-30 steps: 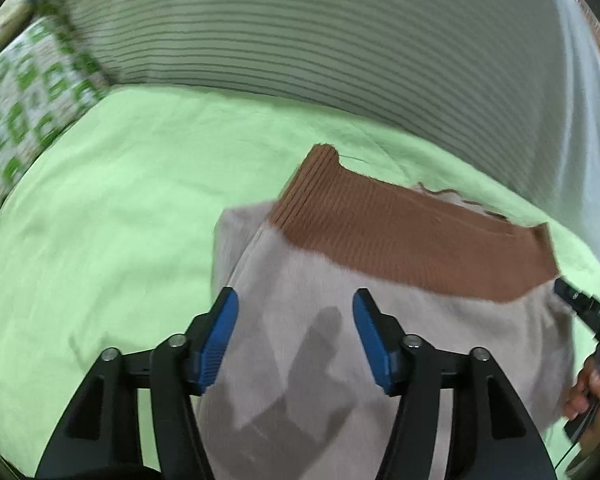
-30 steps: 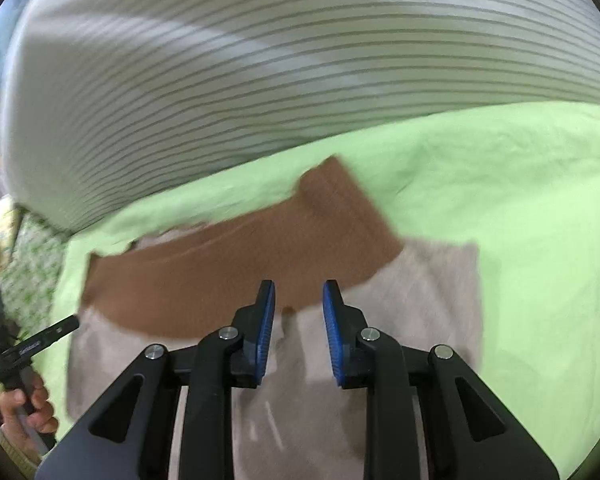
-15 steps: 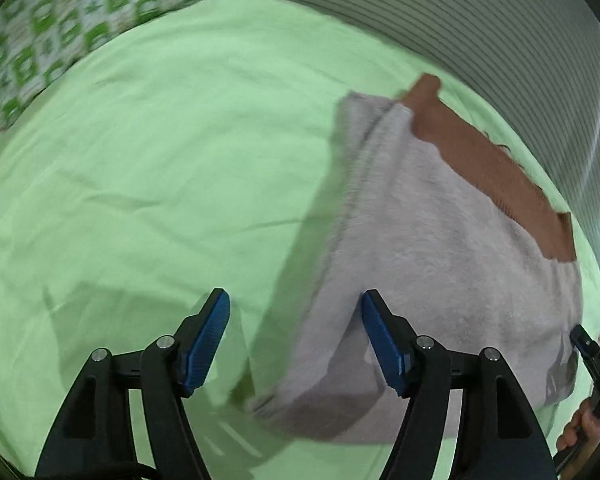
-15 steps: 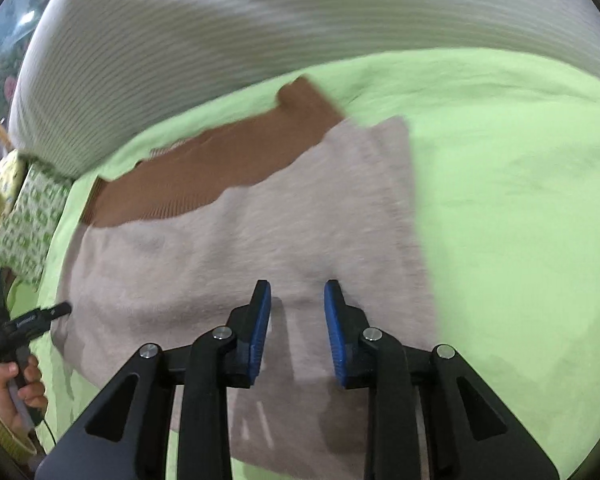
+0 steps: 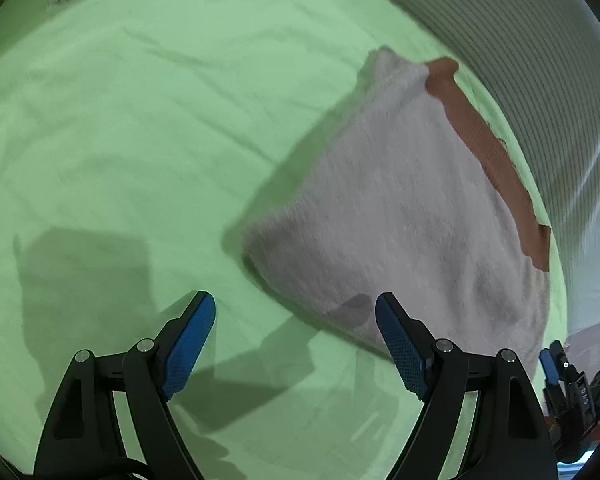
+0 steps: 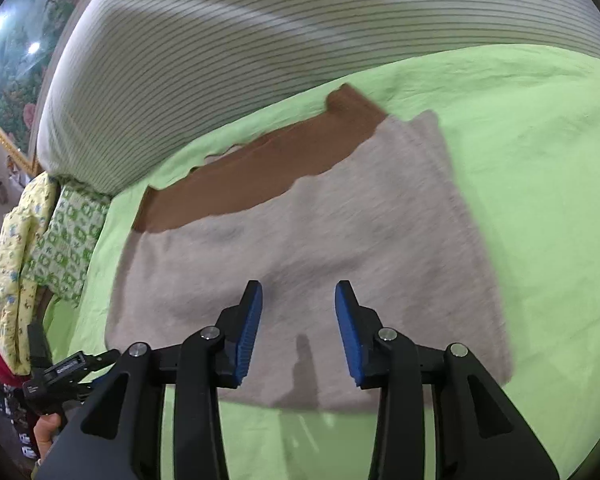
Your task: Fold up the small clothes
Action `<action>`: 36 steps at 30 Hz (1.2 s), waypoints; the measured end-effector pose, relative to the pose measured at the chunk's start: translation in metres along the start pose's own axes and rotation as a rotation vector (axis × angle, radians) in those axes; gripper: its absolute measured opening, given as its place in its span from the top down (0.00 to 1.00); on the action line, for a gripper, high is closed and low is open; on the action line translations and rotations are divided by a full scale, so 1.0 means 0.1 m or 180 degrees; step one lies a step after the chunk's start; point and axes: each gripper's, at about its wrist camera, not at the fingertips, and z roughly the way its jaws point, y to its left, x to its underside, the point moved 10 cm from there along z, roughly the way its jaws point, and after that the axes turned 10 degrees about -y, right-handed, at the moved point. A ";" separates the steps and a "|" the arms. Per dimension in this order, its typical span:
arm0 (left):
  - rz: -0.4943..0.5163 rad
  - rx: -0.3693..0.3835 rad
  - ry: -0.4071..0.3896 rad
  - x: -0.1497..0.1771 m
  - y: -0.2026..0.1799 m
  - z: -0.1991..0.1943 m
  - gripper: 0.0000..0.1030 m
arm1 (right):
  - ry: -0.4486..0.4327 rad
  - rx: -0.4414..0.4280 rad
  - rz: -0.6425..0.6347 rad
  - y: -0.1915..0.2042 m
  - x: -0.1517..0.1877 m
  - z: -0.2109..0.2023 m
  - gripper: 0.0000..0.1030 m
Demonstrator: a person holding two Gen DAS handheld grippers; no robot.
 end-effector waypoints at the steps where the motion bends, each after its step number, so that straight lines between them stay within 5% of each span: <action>1: -0.0019 0.0006 0.0032 0.02 -0.02 0.03 0.20 | 0.0013 -0.0013 -0.0021 0.03 0.02 0.01 0.61; 10: -0.0489 0.0091 -0.0085 -0.16 -0.26 0.31 0.09 | 0.0099 -0.0107 -0.0031 0.21 0.07 0.23 0.61; 18: -0.0667 0.0067 -0.0258 -0.36 -0.32 0.41 0.14 | 0.0188 -0.0219 -0.0221 0.46 0.15 0.48 0.61; 21: -0.0488 -0.0059 -0.0321 -0.40 -0.34 0.40 0.27 | 0.0251 -0.0273 -0.0224 0.51 0.17 0.57 0.72; 25: -0.0260 -0.0007 -0.0343 -0.45 -0.45 0.42 0.73 | 0.0278 -0.0319 -0.0325 0.58 0.15 0.65 0.79; 26: -0.0219 0.0039 -0.0338 -0.46 -0.50 0.42 0.78 | 0.0306 -0.0280 -0.0339 0.55 0.15 0.71 0.80; 30: 0.0062 0.0098 -0.0513 -0.55 -0.74 0.24 0.82 | 0.0573 -0.0109 -0.0239 0.32 0.30 0.94 0.93; 36: 0.0884 0.0687 -0.0862 -0.57 -1.82 -0.35 0.84 | 0.0568 -0.0269 0.0058 0.25 0.26 0.88 0.92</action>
